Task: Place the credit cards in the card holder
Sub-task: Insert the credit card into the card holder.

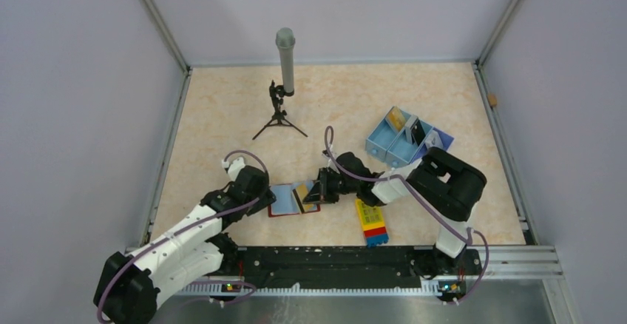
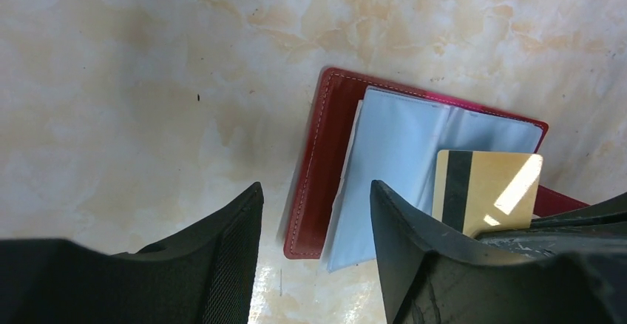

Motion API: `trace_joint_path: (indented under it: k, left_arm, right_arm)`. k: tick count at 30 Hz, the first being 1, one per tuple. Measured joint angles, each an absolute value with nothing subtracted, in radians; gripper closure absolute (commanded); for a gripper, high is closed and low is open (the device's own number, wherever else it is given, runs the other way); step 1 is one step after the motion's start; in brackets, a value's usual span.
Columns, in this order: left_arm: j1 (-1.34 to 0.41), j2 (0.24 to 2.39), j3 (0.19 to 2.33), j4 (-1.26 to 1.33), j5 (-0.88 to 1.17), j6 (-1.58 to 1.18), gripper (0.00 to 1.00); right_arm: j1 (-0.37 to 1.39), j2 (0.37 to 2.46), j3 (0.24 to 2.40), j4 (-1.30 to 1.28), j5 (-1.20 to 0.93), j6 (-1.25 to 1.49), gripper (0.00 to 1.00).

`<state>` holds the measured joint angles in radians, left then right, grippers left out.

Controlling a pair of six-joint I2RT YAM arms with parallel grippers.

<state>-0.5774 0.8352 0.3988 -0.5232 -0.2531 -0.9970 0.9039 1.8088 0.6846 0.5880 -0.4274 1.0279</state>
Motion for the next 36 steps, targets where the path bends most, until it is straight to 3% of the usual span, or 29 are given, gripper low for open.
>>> trace_joint_path:
  k: [16,36]
  left_arm:
    - [-0.57,0.917,0.372,-0.439,-0.252,-1.0,0.63]
    - [-0.566,0.994,0.403,-0.418,-0.26,-0.977,0.72]
  right_arm:
    - [0.922,1.883,0.69,0.645,-0.448,1.068,1.0]
    - [0.922,1.909,0.722,0.64,-0.468,1.077,1.0]
